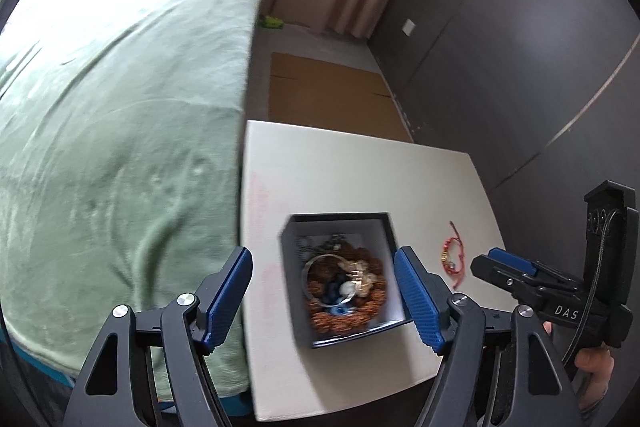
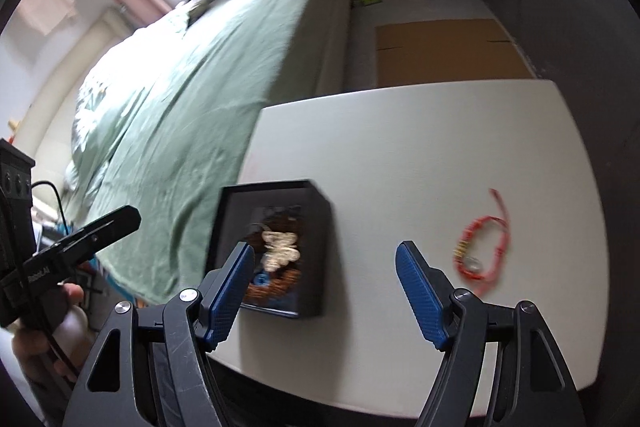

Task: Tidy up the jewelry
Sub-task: 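Carry the silver hoop over the black box and open the right gripper, then grasp the red string bracelet with the left gripper and lift it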

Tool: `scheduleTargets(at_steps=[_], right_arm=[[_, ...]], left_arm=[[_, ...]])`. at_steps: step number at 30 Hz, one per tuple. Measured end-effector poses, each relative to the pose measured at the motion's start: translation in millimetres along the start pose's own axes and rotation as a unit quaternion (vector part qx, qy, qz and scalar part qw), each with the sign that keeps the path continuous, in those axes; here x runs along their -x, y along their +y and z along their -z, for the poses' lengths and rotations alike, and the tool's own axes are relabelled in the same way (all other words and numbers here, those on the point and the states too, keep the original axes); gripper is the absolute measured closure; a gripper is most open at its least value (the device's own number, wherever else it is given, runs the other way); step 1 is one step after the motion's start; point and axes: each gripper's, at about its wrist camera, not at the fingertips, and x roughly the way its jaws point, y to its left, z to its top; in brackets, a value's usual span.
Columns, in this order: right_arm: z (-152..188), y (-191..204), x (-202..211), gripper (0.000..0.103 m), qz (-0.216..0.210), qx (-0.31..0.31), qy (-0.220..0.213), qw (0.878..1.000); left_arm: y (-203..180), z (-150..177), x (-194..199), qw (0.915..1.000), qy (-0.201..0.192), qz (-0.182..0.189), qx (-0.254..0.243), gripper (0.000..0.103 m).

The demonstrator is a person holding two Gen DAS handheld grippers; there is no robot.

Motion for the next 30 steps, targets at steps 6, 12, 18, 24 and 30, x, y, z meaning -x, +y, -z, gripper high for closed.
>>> scheduleTargets(at_steps=[6,12,18,24,30], right_arm=[[10,-45,19,0.03,0.02,-0.04,-0.011,0.999],[20,-89,34,0.03,0.03,-0.081,-0.02,0.996],[26,-126,46,0.03,0.034,-0.108,-0.027,0.993],[36,-157,54,0.03,0.032,-0.13,-0.032,0.99],[46,-184,58,0.03,0.026,-0.149,-0.036,0.988]], left_arm=[[-40,-3,-19,0.9996,0.006,0.009,-0.027,0.029],[-81,-2,-44,0.9978,0.024,0.025,-0.056,0.029],[-115,-2,-72,0.9953,0.046,0.038,-0.076,0.029],[-153,-1,-102,0.9898,0.078,0.046,-0.11,0.038],[-181,3,-132,0.9843,0.11,0.042,-0.132,0.051]])
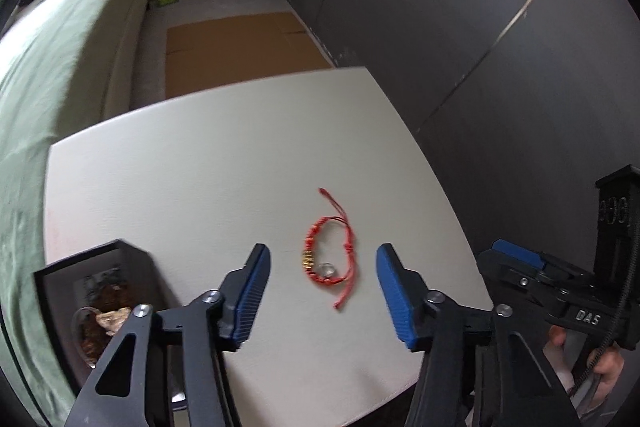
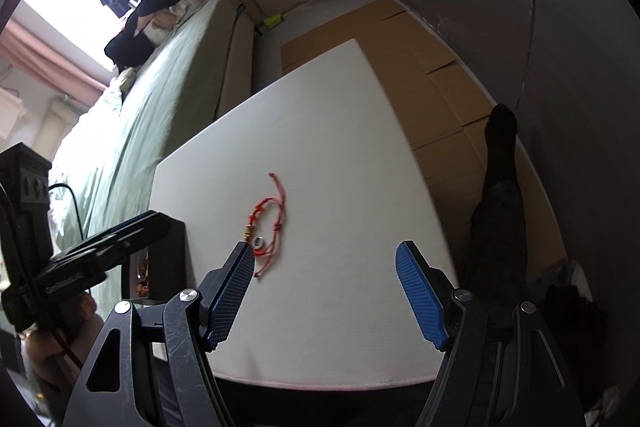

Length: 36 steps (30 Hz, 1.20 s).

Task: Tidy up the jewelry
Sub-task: 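Grasp the red string bracelet with the left gripper and lift it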

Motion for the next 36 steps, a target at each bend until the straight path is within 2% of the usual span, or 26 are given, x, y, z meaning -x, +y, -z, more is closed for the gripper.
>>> scheduleTargets(at_steps=[9,15,19,21,23,26,36], right_arm=[[3,-29,3,0.03,-0.018,-0.019,-0.006,1.0],[4,-34,1,0.03,-0.024,-0.019,-0.007,1.0],[5,-36,-2,0.03,-0.027,-0.02,-0.005,0.999],[5,-38,-4,0.03,-0.026,-0.021,-0.004,0.999],[6,-39,-5,0.03,-0.025,-0.022,-0.002,0.999],[5,-39,-6,0.03,-0.028,-0.025,0.0,0.999],[1,-12,-10,0.03,-0.035,-0.003,0.003,0.999]], left_arm=[[-27,-6,-47,0.9985,0.046,-0.019,-0.02,0.076],[-37,-5,-72,0.9967,0.064,-0.043,-0.026,0.078],[-40,-2,-90,0.9935,0.085,-0.071,-0.026,0.084],[-40,-2,-90,0.9934,0.08,-0.077,-0.026,0.087],[-40,-2,-89,0.993,0.078,-0.085,-0.026,0.098],[-34,-2,-83,0.9951,0.075,-0.064,-0.011,0.098],[-9,-6,-25,0.9986,0.022,-0.048,-0.003,0.098]])
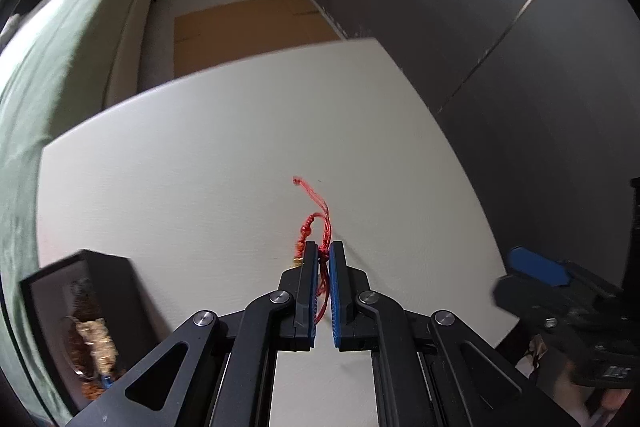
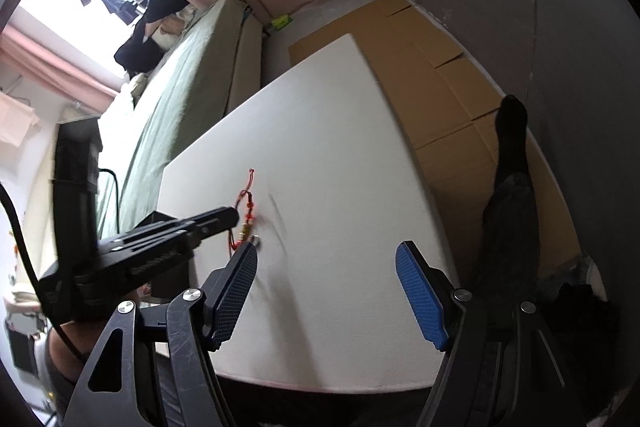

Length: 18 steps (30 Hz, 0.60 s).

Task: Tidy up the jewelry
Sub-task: 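Grasp the red string bracelet with the left gripper and lift it, then drop the red string bracelet into the box with the left gripper while the right grasps the small silver ring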

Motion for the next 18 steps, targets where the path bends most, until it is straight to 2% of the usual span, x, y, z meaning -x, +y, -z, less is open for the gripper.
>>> scheduleTargets(at_steps=[3,7,10,18], right_arm=[[-2,13,-9,0.031,-0.009,0.008,0.011,1.0],[-6,32,-31,0.045,-0.016,0.016,0.042,0.999],[-8,43,-44,0.053,-0.009,0.021,0.059,0.998],[-11,69,-71,0.065,0.015,0.047,0.082,0.995]], left_arm=[[13,0,13,0.9999,-0.012,0.0,0.011,0.098],[34,5,32,0.9993,-0.027,-0.001,0.026,0.098],[45,7,41,0.9987,-0.037,-0.002,0.036,0.098],[84,15,67,0.9962,-0.056,0.0,0.067,0.098]])
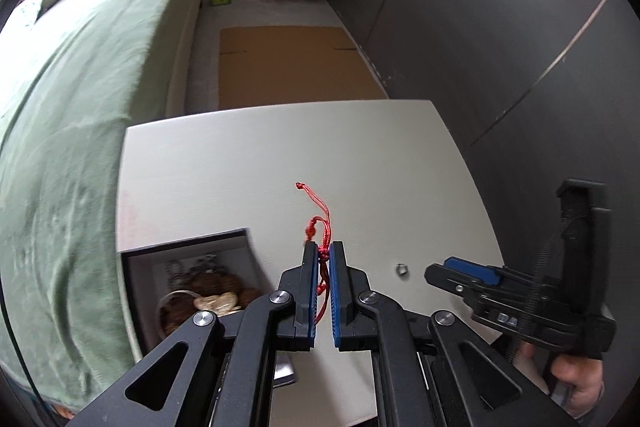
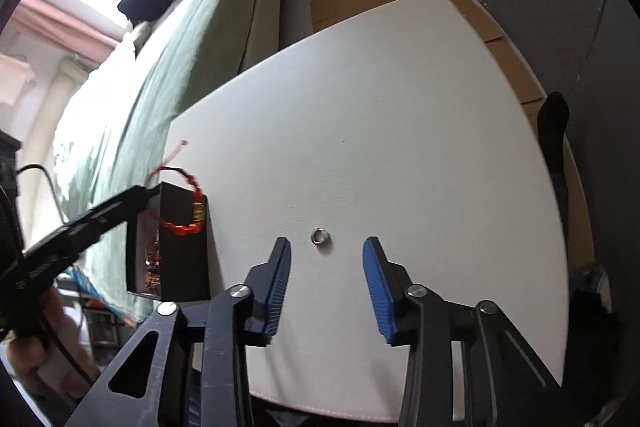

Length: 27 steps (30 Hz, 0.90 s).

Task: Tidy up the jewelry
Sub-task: 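Drop the red string bracelet into the box with the left gripper while the right grasps the small silver ring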

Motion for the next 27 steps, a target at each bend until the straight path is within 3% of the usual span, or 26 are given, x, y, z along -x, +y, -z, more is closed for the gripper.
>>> scheduleTargets(at_steps=[5,11,15,27], right_arm=[[-4,8,-21,0.067,0.027,0.013,0.022,0.999],[-2,25,-41,0.076,0.063,0.031,0.038,0.997],[-1,37,-48,0.081,0.106,0.046,0.038,0.993],[-7,51,-55,0.089,0.172,0.065,0.039,0.982]], left_arm=[[20,6,20,0.9998,-0.016,-0.003,0.012,0.098],[40,13,41,0.9992,-0.032,-0.006,0.023,0.098],[53,17,50,0.9989,-0.04,0.0,0.025,0.098],[67,31,60,0.9981,-0.046,0.03,0.027,0.098]])
